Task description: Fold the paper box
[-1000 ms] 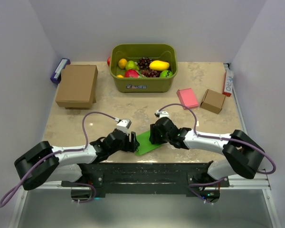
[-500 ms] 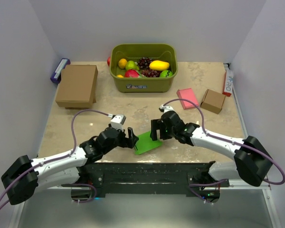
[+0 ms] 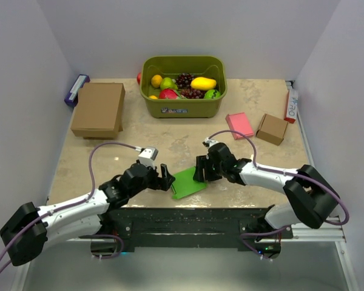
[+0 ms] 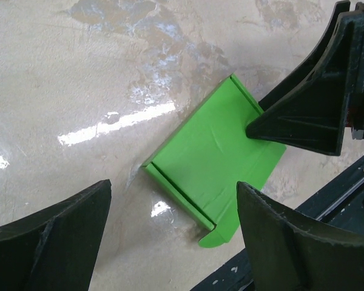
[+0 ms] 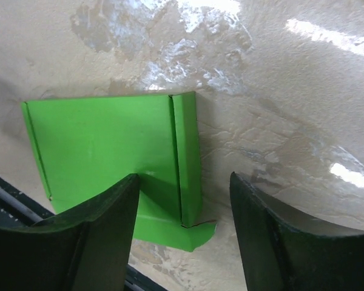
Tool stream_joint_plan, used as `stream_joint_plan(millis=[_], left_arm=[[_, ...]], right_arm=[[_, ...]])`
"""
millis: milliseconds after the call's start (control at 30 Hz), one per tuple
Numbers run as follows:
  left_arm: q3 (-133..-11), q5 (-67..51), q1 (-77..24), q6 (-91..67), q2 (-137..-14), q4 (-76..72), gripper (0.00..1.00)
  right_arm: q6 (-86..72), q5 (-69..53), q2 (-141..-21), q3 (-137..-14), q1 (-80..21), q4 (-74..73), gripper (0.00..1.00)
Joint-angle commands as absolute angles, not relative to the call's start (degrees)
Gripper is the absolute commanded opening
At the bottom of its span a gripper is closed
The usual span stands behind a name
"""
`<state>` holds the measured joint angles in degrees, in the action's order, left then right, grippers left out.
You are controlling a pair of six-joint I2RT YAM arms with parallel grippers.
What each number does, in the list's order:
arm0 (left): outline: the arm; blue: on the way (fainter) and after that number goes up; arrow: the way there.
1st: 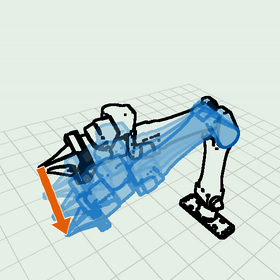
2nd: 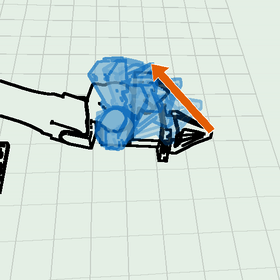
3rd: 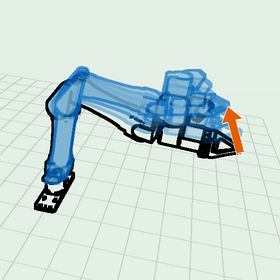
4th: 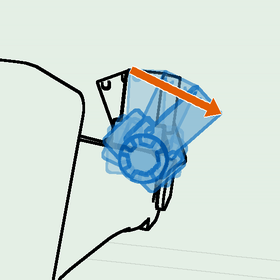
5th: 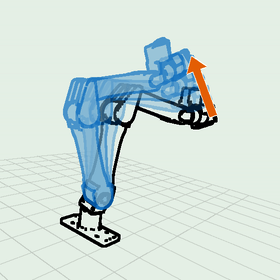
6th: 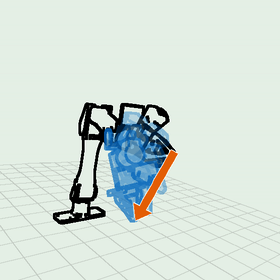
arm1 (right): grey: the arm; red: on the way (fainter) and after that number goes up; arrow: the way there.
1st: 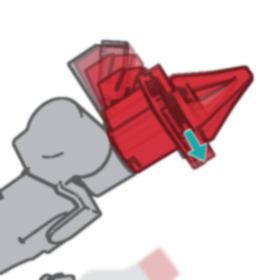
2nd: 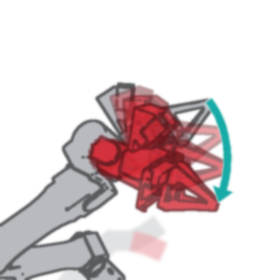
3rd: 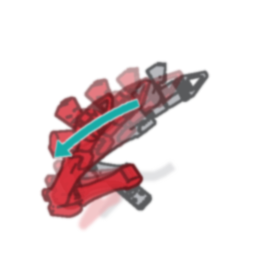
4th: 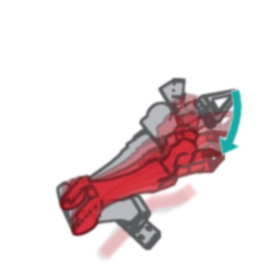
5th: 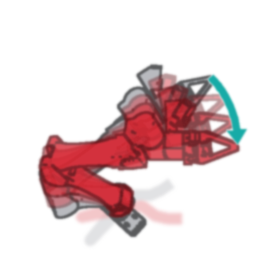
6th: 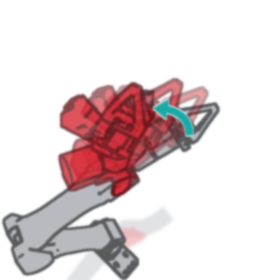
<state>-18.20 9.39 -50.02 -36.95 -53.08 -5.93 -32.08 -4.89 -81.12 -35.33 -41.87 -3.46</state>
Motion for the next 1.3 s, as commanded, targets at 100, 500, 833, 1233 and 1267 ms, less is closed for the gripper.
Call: stream_joint_plan(millis=[100,500,833,1233,1267], left_arm=[[-17.67,7.91,-48.87,-37.79,-50.45,-7.12,0.89],[-18.63,4.22,-46.06,-38.93,-44.83,-5.19,0.93],[-17.32,2.73,-45.0,-42.53,-42.8,-5.27,0.97],[-12.31,-4.04,-44.65,-49.22,-54.83,-21.17,0.97],[-12.13,-4.22,-44.65,-49.39,-55.71,-21.88,0.97]], right_arm=[[-33.4,-13.35,-83.23,-31.47,-39.82,4.39,0.47],[-34.36,-16.79,-82.18,-29.62,-36.56,6.06,0.01],[-35.24,-19.68,-82.89,-26.9,-33.06,9.84,0.0],[-35.42,-22.67,-83.58,-25.31,-30.5,12.21,0.0],[-35.51,-22.85,-83.85,-25.23,-30.41,12.48,0.0]])
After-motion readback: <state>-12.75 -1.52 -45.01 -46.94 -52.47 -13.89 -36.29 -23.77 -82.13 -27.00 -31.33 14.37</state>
